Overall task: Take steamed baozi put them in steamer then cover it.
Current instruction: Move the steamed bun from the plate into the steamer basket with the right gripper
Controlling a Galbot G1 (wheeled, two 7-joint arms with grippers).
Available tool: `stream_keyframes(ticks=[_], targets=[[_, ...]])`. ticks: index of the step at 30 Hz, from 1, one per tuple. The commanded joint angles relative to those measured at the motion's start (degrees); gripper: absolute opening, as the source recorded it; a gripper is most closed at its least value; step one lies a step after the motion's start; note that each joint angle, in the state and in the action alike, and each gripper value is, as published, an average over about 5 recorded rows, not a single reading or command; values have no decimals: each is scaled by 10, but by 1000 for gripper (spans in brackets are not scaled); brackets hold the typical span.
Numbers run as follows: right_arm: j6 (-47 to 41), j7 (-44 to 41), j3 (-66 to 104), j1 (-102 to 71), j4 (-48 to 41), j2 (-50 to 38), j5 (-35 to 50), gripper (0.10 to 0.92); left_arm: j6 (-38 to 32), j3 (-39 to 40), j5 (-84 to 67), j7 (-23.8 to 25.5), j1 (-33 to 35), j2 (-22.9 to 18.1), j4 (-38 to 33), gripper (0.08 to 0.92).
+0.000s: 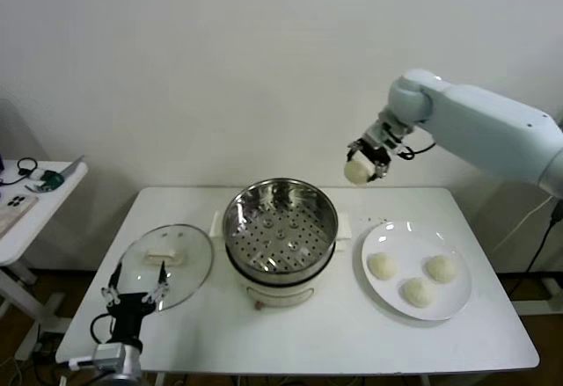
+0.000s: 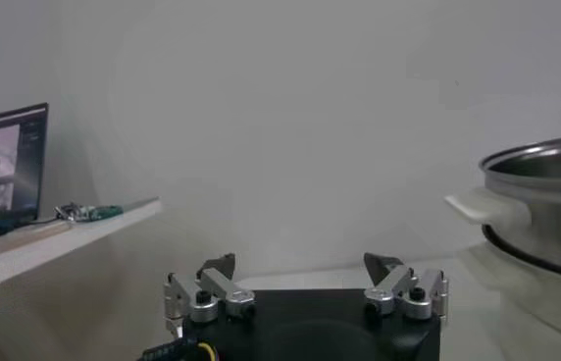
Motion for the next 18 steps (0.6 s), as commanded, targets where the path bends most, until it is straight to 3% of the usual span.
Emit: stream_keyframes(ticks=[1, 18], targets=[[64, -3, -9, 13, 39, 96, -93, 732, 0, 1, -1, 0, 1, 1, 1, 823], [82, 0, 19, -119, -20, 184, -181, 738, 0, -1, -4, 0, 3, 5, -1, 823]])
